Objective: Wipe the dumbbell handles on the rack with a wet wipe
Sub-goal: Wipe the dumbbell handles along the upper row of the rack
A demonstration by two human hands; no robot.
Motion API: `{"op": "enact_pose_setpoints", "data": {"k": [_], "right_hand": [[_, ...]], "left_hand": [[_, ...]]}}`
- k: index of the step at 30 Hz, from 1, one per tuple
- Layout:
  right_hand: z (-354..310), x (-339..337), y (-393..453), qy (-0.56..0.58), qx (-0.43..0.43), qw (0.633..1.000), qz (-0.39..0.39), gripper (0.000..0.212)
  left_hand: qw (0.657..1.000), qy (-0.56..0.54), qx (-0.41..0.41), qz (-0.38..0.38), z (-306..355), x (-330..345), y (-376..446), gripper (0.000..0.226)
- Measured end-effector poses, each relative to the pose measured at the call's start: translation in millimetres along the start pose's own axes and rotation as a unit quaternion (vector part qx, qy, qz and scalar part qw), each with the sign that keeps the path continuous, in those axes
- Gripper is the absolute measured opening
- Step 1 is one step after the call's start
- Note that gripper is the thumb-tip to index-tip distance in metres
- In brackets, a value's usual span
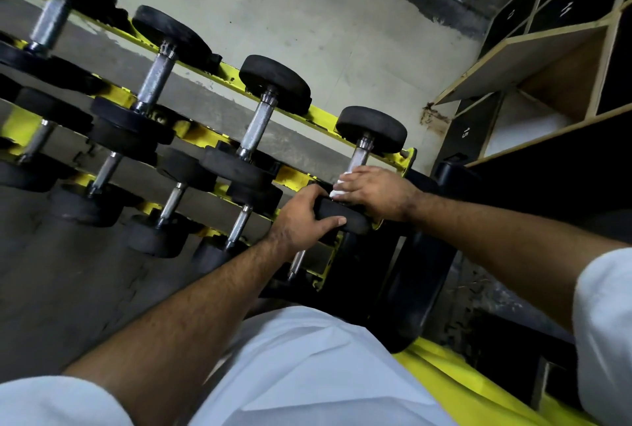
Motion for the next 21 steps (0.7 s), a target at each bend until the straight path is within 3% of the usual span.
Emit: {"op": "enact_pose_setpoints", "data": {"k": [3, 7, 9, 13, 18, 21], "right_hand": [[13, -8, 3, 0.000, 0.099, 0.994, 0.053, 0.047], [-10, 3, -1, 0.051, 0.010, 0.998, 0.040, 0.045], [-4, -1, 0, 0.049, 0.010, 0.998, 0.037, 0.047], [18, -8, -1, 0.048, 0.137, 0.983, 0.111, 0.052], [-15, 4, -6, 0.046, 0.033, 0.996, 0.064, 0.043], [-10, -5, -11, 0.152, 0.162, 0.971, 0.092, 0.044]], "left_hand": [[1.000, 0.003, 0.000, 0.005, -1, 1, 1, 0.052], [1.000, -0.023, -0.002, -0.004, -2, -2, 1, 0.047], [1.000, -0.022, 0.005, -0.010, -2, -3, 1, 0.046], [1.000, -0.003, -0.004, -0.007, 0, -3, 1, 0.049], [1.000, 0.023, 0.006, 0.006, 8, 3, -8, 0.059], [0.998, 0.057, -0.006, 0.015, 21, 9, -17, 0.061]]}}
Point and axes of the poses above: each hand's wrist, its own y-axis towards the middle knuckle, its own x-axis out of the palm, z = x × y, the point moved 3 cm from there along y, towards the middle knuckle, and after that the axes turned 8 degrees about -z, right-handed, at the moved point
